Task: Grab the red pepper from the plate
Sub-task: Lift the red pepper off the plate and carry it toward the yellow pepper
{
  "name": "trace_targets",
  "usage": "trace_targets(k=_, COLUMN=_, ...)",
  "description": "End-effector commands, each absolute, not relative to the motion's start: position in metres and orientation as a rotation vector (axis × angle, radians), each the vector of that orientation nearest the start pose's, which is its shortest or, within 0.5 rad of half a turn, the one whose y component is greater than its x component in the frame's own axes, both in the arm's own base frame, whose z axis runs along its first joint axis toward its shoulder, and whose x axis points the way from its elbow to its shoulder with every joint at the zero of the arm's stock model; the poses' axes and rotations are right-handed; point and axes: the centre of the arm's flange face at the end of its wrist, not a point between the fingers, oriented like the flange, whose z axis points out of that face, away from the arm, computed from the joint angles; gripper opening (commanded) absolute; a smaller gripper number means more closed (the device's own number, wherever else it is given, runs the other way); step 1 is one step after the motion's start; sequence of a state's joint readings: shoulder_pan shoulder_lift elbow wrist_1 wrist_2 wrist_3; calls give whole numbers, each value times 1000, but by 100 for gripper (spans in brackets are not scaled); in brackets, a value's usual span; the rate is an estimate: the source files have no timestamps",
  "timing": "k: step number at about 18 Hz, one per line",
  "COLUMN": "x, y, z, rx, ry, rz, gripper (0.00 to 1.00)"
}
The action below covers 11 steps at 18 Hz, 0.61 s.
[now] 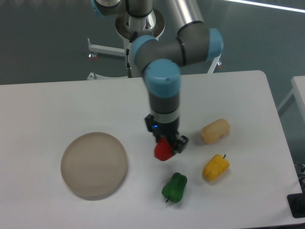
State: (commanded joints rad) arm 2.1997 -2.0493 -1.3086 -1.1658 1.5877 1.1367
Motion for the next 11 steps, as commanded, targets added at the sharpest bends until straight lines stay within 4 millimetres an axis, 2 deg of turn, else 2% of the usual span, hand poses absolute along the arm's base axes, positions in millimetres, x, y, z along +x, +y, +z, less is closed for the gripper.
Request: trace_targets(k=11, x=-306, y=641, z=380, rx=-2926, ry=754, rz=248, gripper=60)
